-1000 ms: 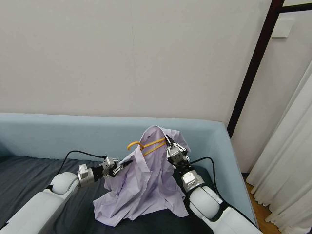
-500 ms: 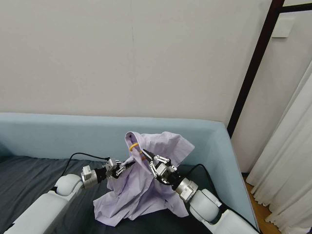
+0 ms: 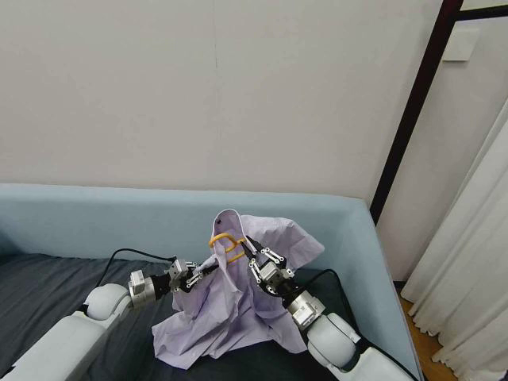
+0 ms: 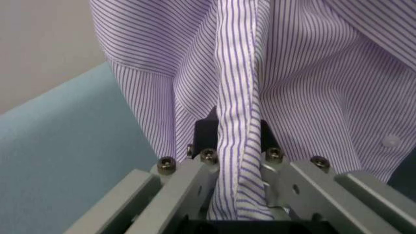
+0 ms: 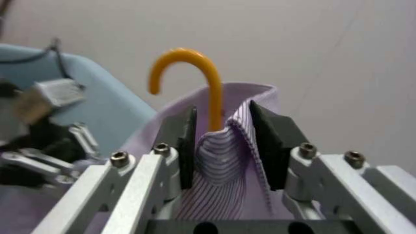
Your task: Pick up the clothes from the sofa and hang them on the clothes hanger.
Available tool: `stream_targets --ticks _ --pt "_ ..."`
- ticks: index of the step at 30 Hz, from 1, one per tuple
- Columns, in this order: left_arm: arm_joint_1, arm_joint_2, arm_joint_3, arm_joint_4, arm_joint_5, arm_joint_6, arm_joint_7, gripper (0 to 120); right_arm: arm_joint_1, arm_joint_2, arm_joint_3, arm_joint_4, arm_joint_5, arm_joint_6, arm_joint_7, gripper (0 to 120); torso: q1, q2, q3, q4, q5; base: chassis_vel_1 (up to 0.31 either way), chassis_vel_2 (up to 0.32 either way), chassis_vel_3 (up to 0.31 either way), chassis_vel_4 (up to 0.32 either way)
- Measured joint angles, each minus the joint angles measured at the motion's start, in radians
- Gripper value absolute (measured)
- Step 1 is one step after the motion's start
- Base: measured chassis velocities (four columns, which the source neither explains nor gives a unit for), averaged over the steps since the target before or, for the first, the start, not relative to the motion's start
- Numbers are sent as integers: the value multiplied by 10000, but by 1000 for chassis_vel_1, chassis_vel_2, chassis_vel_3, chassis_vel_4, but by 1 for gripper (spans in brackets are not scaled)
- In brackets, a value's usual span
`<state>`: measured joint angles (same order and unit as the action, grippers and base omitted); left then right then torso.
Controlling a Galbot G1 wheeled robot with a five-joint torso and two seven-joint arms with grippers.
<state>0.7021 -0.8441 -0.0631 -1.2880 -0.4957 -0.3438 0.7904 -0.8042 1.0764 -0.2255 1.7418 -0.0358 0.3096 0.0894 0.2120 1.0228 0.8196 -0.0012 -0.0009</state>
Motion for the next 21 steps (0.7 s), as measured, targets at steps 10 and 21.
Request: stream_targets --ticks 10,21 --pt "-143 83 20 131 -86 -12 130 1 -77 -77 -278 455 1594 697 -454 68 0 0 0 0 2 0 0 0 0" --pt "-375 92 120 242 -513 -13 964 1 282 -112 20 1221 3571 -104 891 100 0 0 0 1 0 0 0 0 0"
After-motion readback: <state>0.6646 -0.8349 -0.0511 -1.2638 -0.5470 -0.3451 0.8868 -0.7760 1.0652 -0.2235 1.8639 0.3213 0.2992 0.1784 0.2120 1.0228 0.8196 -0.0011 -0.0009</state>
